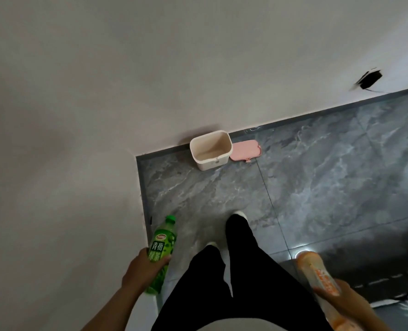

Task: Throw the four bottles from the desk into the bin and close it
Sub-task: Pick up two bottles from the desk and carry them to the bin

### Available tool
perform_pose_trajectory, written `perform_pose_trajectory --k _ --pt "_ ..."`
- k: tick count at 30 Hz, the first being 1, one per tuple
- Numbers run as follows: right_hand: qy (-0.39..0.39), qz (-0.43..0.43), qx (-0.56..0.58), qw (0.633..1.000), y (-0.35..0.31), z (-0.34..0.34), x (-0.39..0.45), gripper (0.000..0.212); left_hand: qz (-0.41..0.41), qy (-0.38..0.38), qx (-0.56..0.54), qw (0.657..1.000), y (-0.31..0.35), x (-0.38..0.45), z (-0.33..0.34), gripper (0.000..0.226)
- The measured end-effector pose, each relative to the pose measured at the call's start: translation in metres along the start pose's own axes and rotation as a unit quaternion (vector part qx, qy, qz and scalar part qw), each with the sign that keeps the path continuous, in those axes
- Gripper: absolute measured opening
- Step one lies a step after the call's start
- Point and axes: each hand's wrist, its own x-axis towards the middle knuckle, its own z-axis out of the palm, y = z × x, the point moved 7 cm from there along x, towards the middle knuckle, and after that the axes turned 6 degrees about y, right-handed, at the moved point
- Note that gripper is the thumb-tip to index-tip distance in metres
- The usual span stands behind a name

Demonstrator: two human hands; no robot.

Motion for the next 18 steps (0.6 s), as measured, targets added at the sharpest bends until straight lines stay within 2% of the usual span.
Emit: perform_pose_trajectory --k 4,8,14,18 --pt "0.011 -0.026 -0.043 0.999 -0.046 -0.032 0.031 0.072 -0.029 -0.022 -0.013 0.999 0.033 0.020 0.010 0.096" --pt "0.005 -0.070 -0.074 0.995 -0.118 -0.069 0.074 0.062 -0.065 -0.049 -0.040 0.996 0.058 0.033 0.030 0.095" --pt "-0.010 -0.128 -0.097 0.987 -0.202 -0.083 0.096 0.071 -0.102 -0.047 -0.044 0.993 0.069 0.045 0.036 0.079" --pt "-0.043 -0.164 -0.107 0.980 -0.268 -0.081 0.106 0.068 -0.109 -0.035 -0.016 0.993 0.088 0.079 0.025 0.077"
